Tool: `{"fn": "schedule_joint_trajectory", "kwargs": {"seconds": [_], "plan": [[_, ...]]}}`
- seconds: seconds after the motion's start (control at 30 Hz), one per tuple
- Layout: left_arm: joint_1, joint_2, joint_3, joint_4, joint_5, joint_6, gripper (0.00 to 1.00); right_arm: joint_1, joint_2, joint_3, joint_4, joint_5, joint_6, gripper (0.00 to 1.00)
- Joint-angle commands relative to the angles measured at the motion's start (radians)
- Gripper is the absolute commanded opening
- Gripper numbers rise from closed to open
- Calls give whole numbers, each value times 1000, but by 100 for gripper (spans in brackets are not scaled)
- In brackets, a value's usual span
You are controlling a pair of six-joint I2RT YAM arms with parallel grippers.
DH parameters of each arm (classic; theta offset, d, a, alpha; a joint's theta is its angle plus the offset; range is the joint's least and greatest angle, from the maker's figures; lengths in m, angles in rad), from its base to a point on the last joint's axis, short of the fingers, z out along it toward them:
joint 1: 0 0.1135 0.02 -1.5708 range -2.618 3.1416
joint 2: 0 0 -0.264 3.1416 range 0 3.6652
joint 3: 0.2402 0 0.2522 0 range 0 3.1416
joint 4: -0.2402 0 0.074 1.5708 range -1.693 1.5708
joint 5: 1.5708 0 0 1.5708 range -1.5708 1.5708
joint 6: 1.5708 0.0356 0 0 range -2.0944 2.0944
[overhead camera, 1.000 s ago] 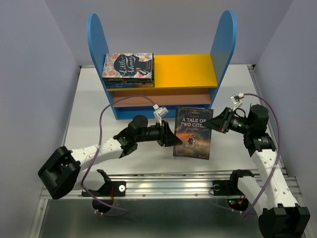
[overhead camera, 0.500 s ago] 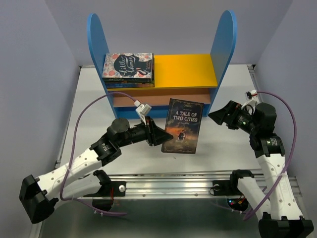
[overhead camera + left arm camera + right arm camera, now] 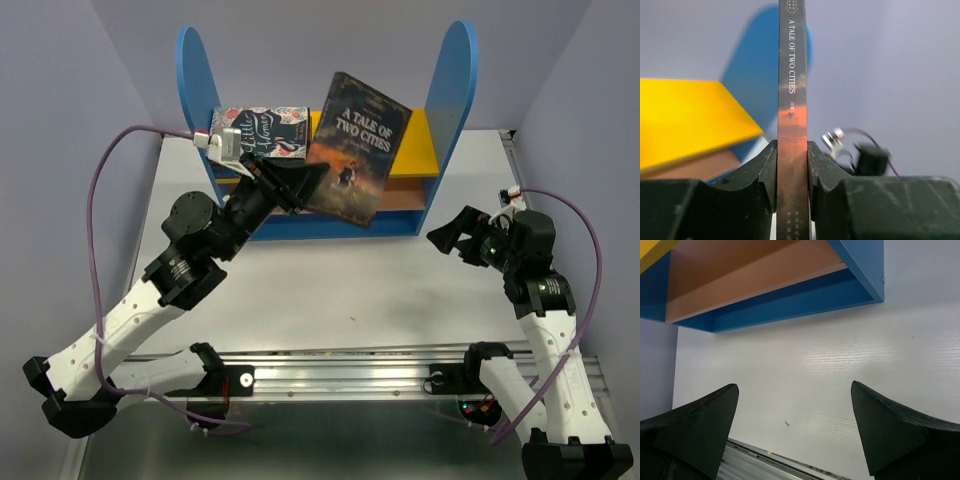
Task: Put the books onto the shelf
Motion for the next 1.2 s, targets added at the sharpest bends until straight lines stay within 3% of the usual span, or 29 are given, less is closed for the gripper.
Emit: {"fn": "schedule_joint_trajectory", "kwargs": {"seconds": [0.0, 0.2, 0.33, 0.57, 0.87, 1.17], "plan": [[8, 82, 147, 157, -463, -8, 0, -5, -15, 33, 10, 12, -18, 100], [9, 155, 248, 126, -765, -81, 0, -5, -10, 38, 10, 8, -21, 100], [9, 122, 138, 247, -913, -151, 0, -5, 4, 43, 10, -1, -21, 100], [8, 169, 146, 159, -1150, -362, 0, -5, 8, 39, 8, -13, -22, 100], [3, 263, 157, 19, -1302, -626, 0, -5, 19, 39, 10, -30, -22, 100], [-12, 342, 209, -82, -1400, -729, 0, -5, 11, 27, 10, -42, -24, 100]]}}
